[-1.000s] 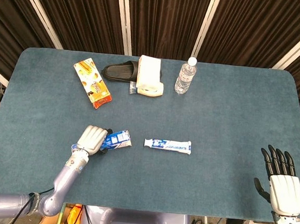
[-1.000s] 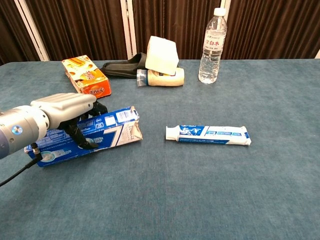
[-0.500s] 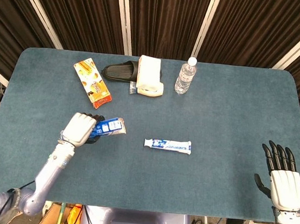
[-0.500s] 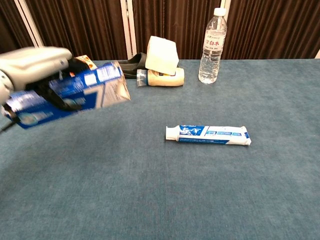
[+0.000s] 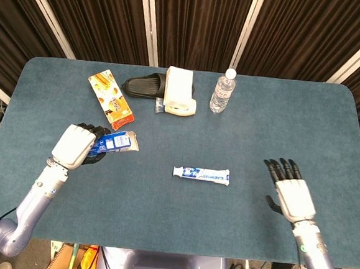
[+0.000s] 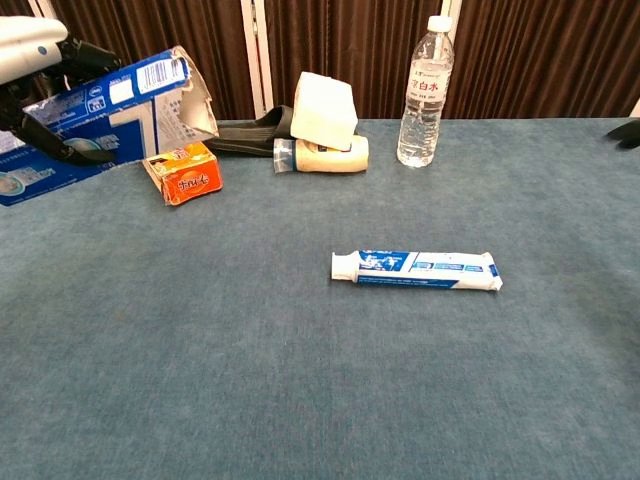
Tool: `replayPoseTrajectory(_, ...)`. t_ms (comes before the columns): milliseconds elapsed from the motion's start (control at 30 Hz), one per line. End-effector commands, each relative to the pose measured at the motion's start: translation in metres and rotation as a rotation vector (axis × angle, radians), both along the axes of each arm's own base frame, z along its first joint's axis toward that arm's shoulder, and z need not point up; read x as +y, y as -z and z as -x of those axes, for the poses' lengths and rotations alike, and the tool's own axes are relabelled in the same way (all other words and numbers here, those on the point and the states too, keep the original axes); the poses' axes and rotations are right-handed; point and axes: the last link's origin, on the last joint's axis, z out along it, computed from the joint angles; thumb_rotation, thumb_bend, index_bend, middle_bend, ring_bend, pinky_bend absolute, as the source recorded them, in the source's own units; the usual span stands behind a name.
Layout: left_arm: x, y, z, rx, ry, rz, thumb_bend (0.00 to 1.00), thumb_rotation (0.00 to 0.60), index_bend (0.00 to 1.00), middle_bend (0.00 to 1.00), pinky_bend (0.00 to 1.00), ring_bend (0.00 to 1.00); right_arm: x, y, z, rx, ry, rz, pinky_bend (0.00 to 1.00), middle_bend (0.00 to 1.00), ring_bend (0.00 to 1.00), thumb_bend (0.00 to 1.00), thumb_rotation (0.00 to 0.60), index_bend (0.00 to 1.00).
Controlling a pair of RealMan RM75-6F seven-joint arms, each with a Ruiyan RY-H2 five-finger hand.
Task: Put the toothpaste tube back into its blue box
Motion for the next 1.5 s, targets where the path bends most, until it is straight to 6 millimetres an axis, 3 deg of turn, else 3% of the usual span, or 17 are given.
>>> replayPoseTrajectory(33, -0.001, -0.003, 0.003, -0.022, -0.008, -0.003, 0.36, 0.6, 0.38, 0.53, 0.55, 0.52, -0.019, 0.036, -0.023, -0.021, 0.033, -0.099, 0.0, 0.14, 0.0, 0.32, 0.6, 0.07)
replayPoseTrajectory(367, 0.003, -0.007, 0.014, -0.06, -0.044, -0.001, 0.36, 0.6, 0.38, 0.53, 0.55, 0.52, -0.041, 0.08, -0.04, -0.039, 0.124, -0.168, 0.0, 0.14, 0.0, 0.32, 0.6, 0.08)
replayPoseTrajectory(800, 0.006, -0.009, 0.019, -0.06, -0.057, -0.01, 0.36, 0.6, 0.38, 0.53, 0.55, 0.52, -0.061, 0.115, -0.076, -0.074, 0.115, -0.185, 0.0, 0.15, 0.0, 0.32, 0.6, 0.1)
replayPoseTrajectory(1067, 0.008, -0.012, 0.021, -0.072, -0.065, -0.014, 0.36, 0.6, 0.38, 0.53, 0.55, 0.52, -0.069, 0.133, -0.074, -0.065, 0.164, -0.195, 0.0, 0.2, 0.01, 0.32, 0.6, 0.16)
replayPoseTrajectory(1167, 0.008, -0.013, 0.021, -0.073, -0.067, -0.014, 0.36, 0.6, 0.38, 0.53, 0.55, 0.52, -0.07, 0.138, -0.071, -0.051, 0.174, -0.192, 0.0, 0.25, 0.06, 0.32, 0.6, 0.22)
replayPoseTrajectory(1267, 0.008, -0.013, 0.022, -0.074, -0.069, -0.012, 0.36, 0.6, 0.38, 0.54, 0.55, 0.52, -0.07, 0.14, -0.067, -0.036, 0.18, -0.183, 0.11, 0.33, 0.16, 0.32, 0.6, 0.32)
replayPoseTrajectory(1300, 0.008, -0.013, 0.022, -0.075, -0.071, -0.011, 0.36, 0.6, 0.38, 0.54, 0.55, 0.52, -0.07, 0.141, -0.066, -0.037, 0.184, -0.18, 0.2, 0.38, 0.21, 0.34, 0.6, 0.38)
replayPoseTrajectory(1433, 0.008, -0.011, 0.023, -0.071, -0.071, -0.006, 0.36, 0.6, 0.38, 0.54, 0.55, 0.52, -0.07, 0.141, -0.065, -0.036, 0.173, -0.159, 0.59, 0.62, 0.5, 0.53, 0.6, 0.68)
replayPoseTrajectory(1500, 0.008, -0.01, 0.023, -0.07, -0.07, -0.003, 0.36, 0.6, 0.38, 0.54, 0.55, 0.52, -0.069, 0.141, -0.068, -0.053, 0.161, -0.156, 0.68, 0.71, 0.6, 0.64, 0.6, 0.79)
